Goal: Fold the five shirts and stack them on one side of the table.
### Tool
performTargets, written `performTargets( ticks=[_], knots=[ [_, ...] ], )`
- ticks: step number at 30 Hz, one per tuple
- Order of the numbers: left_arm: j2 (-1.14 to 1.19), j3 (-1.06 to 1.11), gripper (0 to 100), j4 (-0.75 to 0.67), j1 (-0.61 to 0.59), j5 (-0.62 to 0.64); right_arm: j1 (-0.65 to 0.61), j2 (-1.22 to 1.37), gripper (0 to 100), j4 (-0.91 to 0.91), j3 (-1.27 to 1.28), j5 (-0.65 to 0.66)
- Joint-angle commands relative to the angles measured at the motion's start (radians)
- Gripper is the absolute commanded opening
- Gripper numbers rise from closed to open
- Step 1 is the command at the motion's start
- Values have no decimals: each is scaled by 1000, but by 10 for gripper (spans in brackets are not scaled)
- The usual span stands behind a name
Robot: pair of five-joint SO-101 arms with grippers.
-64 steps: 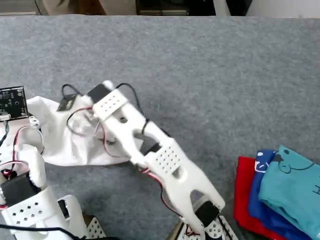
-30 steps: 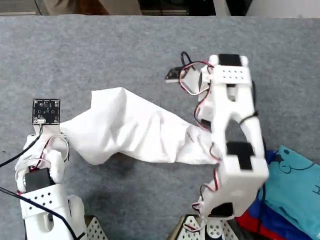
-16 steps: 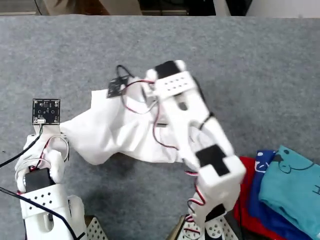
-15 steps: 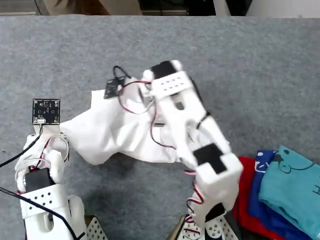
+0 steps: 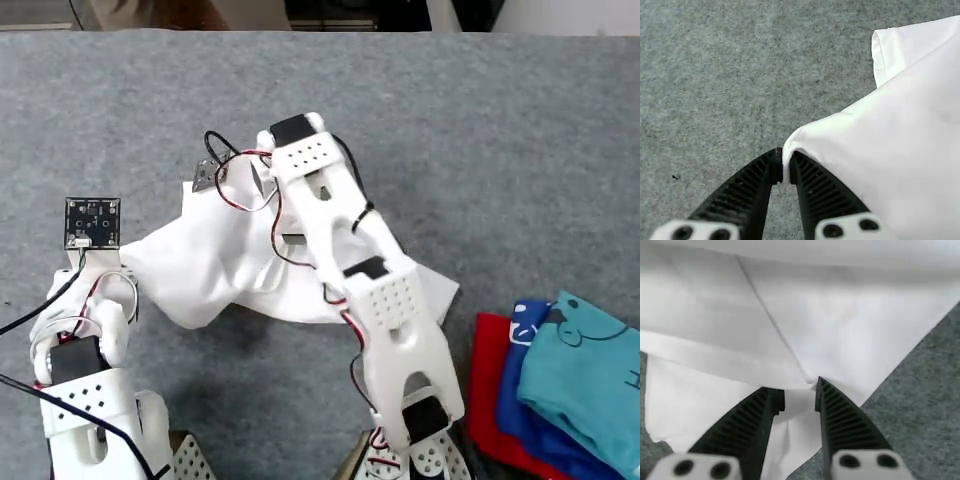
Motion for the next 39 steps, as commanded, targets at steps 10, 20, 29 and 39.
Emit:
performTargets(
  ticks=[10,20,29,39],
  knots=[
    [-12,-6,18,-18,6,-3,59,-7,113,72,-73,-14],
    [-12,-6,18,-18,3,-3,48,-142,113,68,94,-9],
    [-12,-5,18,-18,3,-3,45,-70,117,55,94,-18],
    [-12,-5,18,-18,3,-3,13,-67,267,66,85,-213]
  ],
)
